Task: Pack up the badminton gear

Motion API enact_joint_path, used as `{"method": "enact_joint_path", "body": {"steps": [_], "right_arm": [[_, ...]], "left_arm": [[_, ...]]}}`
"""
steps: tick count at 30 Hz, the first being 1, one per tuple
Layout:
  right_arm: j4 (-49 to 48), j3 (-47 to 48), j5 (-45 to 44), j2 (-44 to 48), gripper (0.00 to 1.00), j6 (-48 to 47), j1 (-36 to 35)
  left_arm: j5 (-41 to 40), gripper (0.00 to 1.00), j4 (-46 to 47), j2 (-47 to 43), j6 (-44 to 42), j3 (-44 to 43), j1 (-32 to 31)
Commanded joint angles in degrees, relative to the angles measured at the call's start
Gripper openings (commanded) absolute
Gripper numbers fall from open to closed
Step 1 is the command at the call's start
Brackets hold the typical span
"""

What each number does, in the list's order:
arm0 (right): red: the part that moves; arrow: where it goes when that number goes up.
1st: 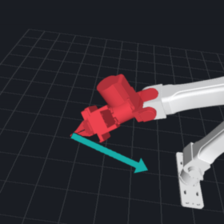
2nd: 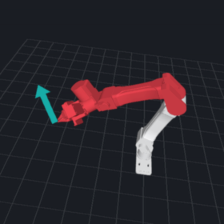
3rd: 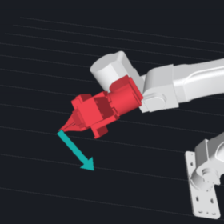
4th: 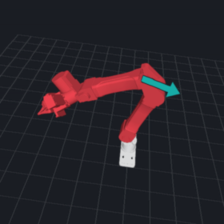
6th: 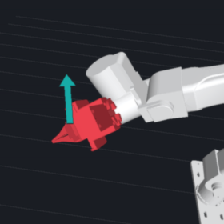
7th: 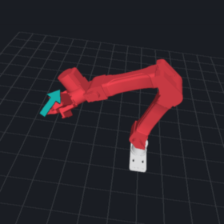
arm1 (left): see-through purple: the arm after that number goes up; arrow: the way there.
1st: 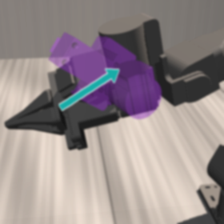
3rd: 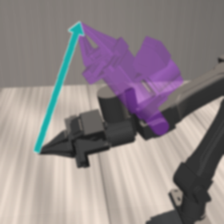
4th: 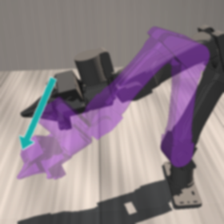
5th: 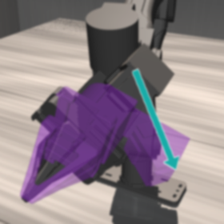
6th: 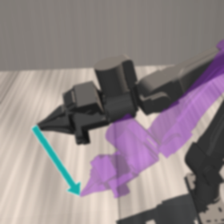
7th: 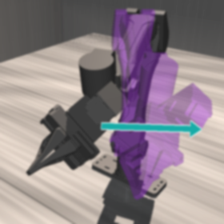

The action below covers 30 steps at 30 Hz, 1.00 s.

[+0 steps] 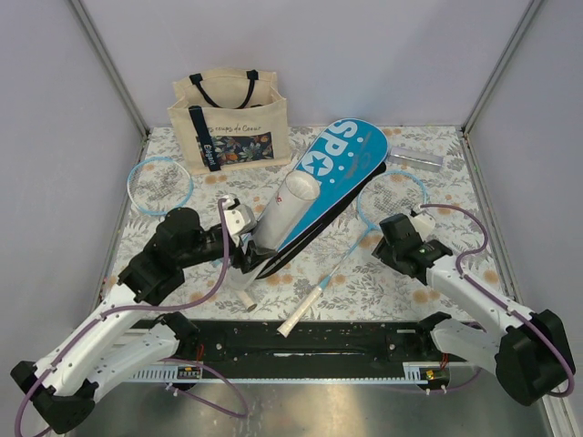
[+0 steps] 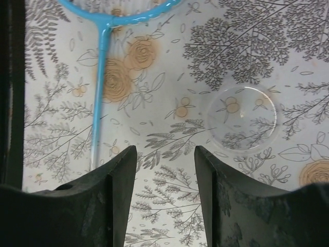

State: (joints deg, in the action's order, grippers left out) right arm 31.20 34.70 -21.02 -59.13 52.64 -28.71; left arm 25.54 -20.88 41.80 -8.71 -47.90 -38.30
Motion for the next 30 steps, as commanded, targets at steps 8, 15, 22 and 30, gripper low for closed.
{"method": "enact_joint_path", "body": {"steps": [8, 15, 22, 30], "right_arm": [[1.5, 3.44, 0.54, -9.23, 0.55, -3.33, 4.62], [-0.7, 3.71, 3.34, -13.9, 0.47, -4.74, 5.59], [-1.23, 3.45, 3.7, -16.54, 0.29, -4.74, 5.59], [-1.23, 2.57, 2.12, -15.49, 0.09, -5.36, 5.68]], "left_arm": [[4.08, 0.48, 5.77, -3.39, -6.49, -0.18, -1.33], [4.17, 0.47, 6.2, -2.95, -7.55, 0.17, -2.39], [3.99, 0.46, 6.38, -2.51, -8.08, 0.88, -2.83], [3.2, 0.45, 6.29, -2.95, -7.99, 0.53, -2.92]]}}
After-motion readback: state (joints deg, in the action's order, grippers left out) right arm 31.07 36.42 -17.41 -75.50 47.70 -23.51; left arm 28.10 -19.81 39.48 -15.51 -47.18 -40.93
